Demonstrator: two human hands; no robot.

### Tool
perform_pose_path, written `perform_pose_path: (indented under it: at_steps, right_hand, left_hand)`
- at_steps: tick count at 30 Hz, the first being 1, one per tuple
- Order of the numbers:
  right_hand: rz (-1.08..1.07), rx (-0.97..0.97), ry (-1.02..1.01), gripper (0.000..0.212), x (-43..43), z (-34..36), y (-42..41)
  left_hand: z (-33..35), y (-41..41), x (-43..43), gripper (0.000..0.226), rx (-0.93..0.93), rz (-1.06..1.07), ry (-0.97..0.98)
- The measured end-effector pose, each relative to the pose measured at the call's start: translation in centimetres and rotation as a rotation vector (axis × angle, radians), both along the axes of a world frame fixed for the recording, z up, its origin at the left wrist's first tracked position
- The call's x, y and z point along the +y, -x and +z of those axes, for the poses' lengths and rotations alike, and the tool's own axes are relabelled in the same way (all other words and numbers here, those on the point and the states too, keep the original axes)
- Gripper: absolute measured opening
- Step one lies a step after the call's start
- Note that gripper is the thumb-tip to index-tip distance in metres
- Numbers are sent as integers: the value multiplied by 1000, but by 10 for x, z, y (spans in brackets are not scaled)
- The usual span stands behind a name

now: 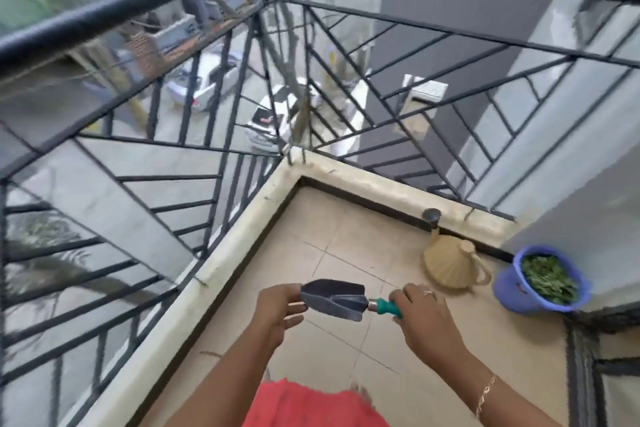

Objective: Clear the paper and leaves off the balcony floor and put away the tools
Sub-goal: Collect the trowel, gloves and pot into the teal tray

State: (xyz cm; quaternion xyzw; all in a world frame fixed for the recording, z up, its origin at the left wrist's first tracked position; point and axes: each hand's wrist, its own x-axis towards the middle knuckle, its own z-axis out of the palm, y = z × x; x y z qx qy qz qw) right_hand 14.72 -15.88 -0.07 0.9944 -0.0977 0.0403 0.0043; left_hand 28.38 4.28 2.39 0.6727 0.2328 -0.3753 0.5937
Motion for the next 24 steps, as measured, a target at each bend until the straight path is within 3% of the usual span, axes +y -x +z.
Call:
perform_pose_path:
  at_steps: [8, 14, 24]
  right_hand:
    - [353, 91, -47, 53, 47, -12, -42]
    - [651, 191, -75, 74, 115, -13, -61]
    - [1049, 295, -30, 57, 284, -14, -26]
  left_hand:
    - [-12, 31, 79, 15, 42, 359, -33]
    - [-17, 80, 156, 18, 90, 676, 5]
    - [-22, 211, 305, 17, 73, 1113, 6]
